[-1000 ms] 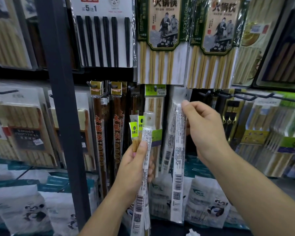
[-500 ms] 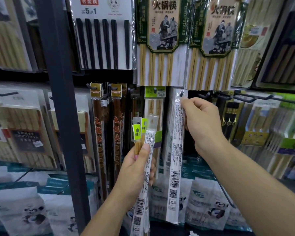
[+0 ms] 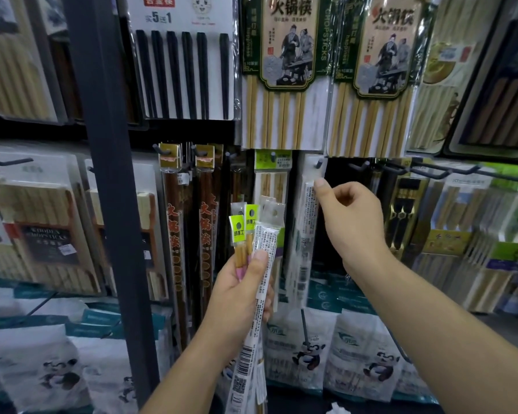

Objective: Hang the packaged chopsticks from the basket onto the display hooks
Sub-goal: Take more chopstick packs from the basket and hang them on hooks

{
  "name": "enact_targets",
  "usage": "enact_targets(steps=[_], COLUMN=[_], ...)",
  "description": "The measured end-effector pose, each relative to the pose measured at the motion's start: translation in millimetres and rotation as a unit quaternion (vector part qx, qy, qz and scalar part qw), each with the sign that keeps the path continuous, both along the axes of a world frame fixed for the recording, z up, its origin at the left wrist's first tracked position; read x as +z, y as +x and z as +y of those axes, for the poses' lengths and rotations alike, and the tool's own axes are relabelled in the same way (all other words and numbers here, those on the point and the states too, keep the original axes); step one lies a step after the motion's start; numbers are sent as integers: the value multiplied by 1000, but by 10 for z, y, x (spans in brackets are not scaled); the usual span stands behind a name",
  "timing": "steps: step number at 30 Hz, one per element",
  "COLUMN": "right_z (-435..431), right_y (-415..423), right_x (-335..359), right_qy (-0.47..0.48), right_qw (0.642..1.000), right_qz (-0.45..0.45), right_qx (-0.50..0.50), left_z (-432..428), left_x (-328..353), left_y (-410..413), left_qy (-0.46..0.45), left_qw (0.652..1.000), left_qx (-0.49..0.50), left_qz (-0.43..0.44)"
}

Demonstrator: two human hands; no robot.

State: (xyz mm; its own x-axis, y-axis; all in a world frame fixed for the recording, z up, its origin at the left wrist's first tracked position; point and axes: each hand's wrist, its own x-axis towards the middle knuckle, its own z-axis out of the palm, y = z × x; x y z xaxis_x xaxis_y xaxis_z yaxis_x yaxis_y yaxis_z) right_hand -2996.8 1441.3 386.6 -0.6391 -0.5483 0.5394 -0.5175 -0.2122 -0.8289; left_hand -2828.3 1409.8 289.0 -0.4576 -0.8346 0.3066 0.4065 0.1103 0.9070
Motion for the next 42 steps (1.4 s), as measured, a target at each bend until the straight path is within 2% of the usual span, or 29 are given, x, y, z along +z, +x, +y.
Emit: enact_targets(steps=[3,8,11,20,27,30,34,42], right_z=[129,312,335,316,296,308,289,151], right_y=[74,308,381,365,382,328,225,200], right_x=[-99,-234,-260,-294,-279,-146,132,267], right_qy=[-4,46,63,72,51,10,-48,-38], right_qw=[1000,985,977,968,968,974,978,982], right_qz=[1,-1,-1,-89,-105,-122,-138,-128], right_qx=[20,167,205,225,221,190,151,132], left_z=[8,26,41,67,106,84,74,71], left_x=[13,3,-1,7,26,26,49,52], left_y=[5,-19,-40,-58,-36,-32,-32,-37], left_qy=[-7,-18,-23,-77,-39,-25,15,10], left_qw=[1000,1000,1000,996,999,999,1000,1000], left_qx=[2,-1,-9,3,18,40,14,10], left_qz=[0,-5,-5,-42,-24,-26,0,1])
